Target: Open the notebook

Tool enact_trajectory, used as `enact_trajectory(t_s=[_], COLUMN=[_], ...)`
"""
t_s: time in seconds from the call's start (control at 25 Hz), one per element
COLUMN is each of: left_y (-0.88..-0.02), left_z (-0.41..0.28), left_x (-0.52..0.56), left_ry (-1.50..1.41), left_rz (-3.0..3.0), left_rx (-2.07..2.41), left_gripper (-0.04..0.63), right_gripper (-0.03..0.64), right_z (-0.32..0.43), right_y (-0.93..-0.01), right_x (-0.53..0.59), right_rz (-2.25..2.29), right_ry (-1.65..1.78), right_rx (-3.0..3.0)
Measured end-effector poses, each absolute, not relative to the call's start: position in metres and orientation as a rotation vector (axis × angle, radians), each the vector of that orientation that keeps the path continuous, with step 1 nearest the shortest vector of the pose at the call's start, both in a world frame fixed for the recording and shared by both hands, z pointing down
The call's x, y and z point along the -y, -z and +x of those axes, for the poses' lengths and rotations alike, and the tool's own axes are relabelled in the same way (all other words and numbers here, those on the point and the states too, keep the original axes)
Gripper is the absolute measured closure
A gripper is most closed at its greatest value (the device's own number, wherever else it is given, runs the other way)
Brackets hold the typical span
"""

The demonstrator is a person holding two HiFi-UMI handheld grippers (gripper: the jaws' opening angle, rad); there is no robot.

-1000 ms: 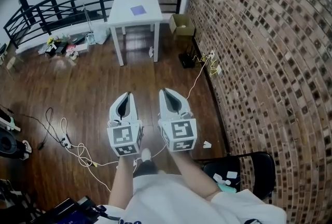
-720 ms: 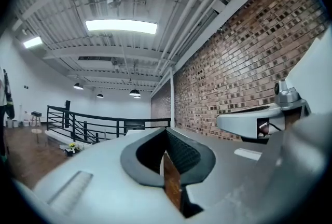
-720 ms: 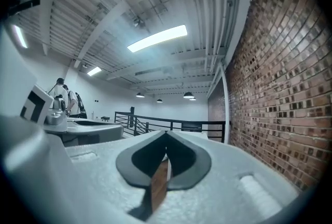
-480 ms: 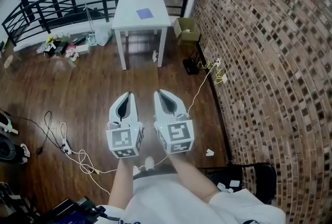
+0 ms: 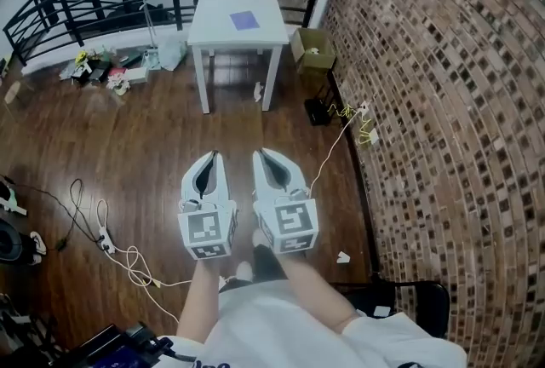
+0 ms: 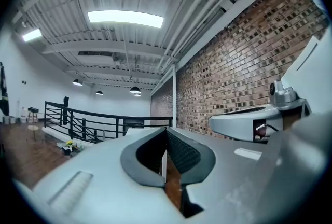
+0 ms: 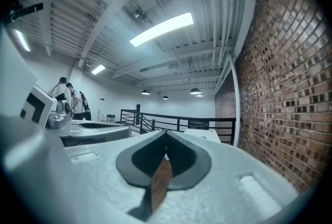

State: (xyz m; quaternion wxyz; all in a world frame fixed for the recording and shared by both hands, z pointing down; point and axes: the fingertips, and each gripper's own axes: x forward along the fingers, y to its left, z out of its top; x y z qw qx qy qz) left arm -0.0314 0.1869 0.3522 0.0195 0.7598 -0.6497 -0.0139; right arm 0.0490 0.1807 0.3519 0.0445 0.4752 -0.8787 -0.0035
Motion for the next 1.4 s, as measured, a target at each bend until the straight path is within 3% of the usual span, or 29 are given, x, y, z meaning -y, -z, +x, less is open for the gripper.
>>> enact_trajectory(t_s=[0.88, 1.4], left_y=[-0.334, -0.347], left_z=[0.022, -0.044], left_x=[0.039, 0.141], left_ry=[0.017, 0.047], left_rz=[2.436, 2.351], left_rx=[1.998, 1.970], left_gripper=[0.579, 0.579], right_gripper=[0.626, 0.626], right_z=[0.107, 0.023], right_y=[-0.323, -0.347], right_x=[0.054, 0.154], right_rz=[1.539, 1.383], right_ry=[0.089, -0.007], right_rx=[2.717, 2.764])
